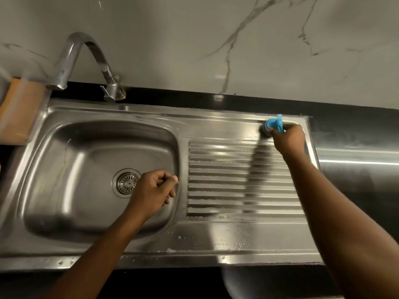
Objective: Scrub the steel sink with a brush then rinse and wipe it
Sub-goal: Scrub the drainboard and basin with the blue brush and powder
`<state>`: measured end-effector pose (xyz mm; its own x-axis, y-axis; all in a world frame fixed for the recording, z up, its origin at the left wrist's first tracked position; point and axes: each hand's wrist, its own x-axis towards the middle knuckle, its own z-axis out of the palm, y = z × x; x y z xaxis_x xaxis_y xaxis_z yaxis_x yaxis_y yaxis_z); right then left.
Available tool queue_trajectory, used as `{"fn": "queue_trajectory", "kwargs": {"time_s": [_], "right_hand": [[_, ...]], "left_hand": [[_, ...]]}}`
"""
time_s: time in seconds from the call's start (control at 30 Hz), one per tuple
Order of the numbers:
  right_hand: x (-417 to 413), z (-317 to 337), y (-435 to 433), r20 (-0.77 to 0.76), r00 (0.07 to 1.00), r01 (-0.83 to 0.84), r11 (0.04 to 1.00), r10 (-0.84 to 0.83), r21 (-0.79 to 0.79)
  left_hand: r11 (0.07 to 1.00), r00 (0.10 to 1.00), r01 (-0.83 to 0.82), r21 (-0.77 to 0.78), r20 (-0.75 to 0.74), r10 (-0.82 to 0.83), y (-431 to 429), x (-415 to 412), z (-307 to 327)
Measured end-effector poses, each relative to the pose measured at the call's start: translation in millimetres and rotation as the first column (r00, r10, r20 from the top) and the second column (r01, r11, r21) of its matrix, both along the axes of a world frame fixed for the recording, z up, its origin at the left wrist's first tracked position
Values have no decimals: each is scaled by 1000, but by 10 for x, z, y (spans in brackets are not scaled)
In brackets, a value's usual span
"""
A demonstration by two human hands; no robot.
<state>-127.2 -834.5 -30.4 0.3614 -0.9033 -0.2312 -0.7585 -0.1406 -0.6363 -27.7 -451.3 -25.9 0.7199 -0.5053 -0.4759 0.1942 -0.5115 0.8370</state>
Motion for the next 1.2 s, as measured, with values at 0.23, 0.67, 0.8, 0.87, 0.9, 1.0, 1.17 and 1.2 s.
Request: {"fn": "queue_trajectory", "kwargs": {"time_s": [0.23, 0.67, 0.8, 0.87, 0.9, 1.0, 1.17, 1.2], "right_hand": [[749, -152, 1158, 110, 967, -239, 968, 231, 71], [-34, -62, 673, -39, 999, -24, 998, 22, -51], [231, -132, 996, 15, 1000, -7, 1000, 8, -26], [509, -194, 1326, 47, 995, -89, 996, 90, -14], [654, -229, 1494, 64, 990, -125, 992, 125, -2], [1068, -263, 1852, 77, 974, -212, 977, 211, 15], [1745, -194, 2275, 80, 939, -338, 941, 336, 17], [1870, -206, 2415, 76, 927, -369, 929, 368, 2]], "left_hand": [[1000, 1000, -10, 0, 0, 10, 119, -15, 40], [999, 998, 34, 18, 54, -35, 380, 156, 107], [999, 999, 33, 16, 24, -33, 505, 208, 79], [999, 999, 37, 19, 21, -37, 569, 242, 85], [999, 999, 31, 18, 24, -32, 609, 271, 88], [999, 999, 14, 33, 48, -16, 745, 375, 93], [998, 999, -46, 39, 31, 45, 1050, 517, 71], [997, 998, -63, 39, 23, 62, 1108, 550, 65]]}}
